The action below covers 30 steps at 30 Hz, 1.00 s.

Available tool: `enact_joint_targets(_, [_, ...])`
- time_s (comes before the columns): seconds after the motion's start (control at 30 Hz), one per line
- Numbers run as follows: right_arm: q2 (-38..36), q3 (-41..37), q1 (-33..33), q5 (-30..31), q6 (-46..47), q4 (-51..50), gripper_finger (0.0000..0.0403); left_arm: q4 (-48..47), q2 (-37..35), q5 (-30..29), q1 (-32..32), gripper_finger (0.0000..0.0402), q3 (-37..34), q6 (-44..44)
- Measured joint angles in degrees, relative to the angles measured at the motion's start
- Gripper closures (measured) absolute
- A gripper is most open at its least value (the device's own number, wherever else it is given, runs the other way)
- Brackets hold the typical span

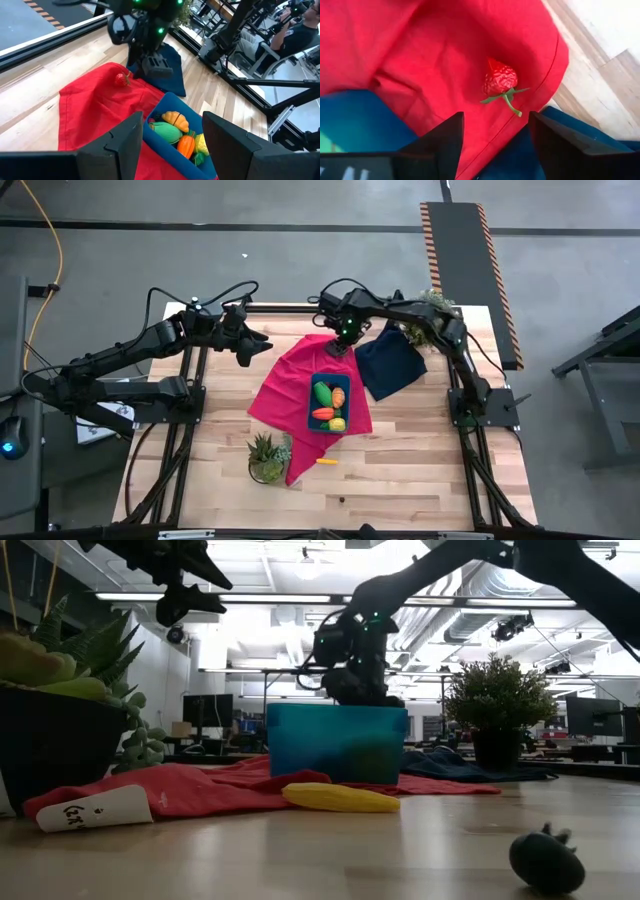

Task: Pick and placing Produce into tupperware
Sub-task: Put the strawberry into the blue bin

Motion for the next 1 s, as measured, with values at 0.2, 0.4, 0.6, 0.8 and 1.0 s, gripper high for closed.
enact_joint_targets(0.2, [1.69, -0.02, 0.00, 0.04, -0.69, 0.22, 0.0173, -0.02, 0.06, 0.00, 0.01, 0.0208, 0.00, 0.00])
enact_joint_targets(0.4, [2.34, -0.07, 0.00, 0.07, -0.98, 1.84, 0.0164, -0.02, 0.07, -0.01, 0.01, 0.0208, 0.00, 0.00])
enact_joint_targets(0.6, [2.31, -0.07, -0.09, 0.05, 0.68, 5.38, 0.0162, -0.02, 0.07, -0.02, 0.01, 0.0208, 0.00, 0.00])
enact_joint_targets(0.8, [2.53, -0.07, -0.09, 0.04, 1.00, 6.22, 0.0161, -0.02, 0.07, -0.02, -0.01, 0.0208, 0.00, 0.00])
enact_joint_targets(1.0, [2.53, -0.07, -0.37, 0.04, 1.00, 7.23, 0.0162, -0.02, 0.07, -0.02, 0.01, 0.0208, 0.00, 0.07])
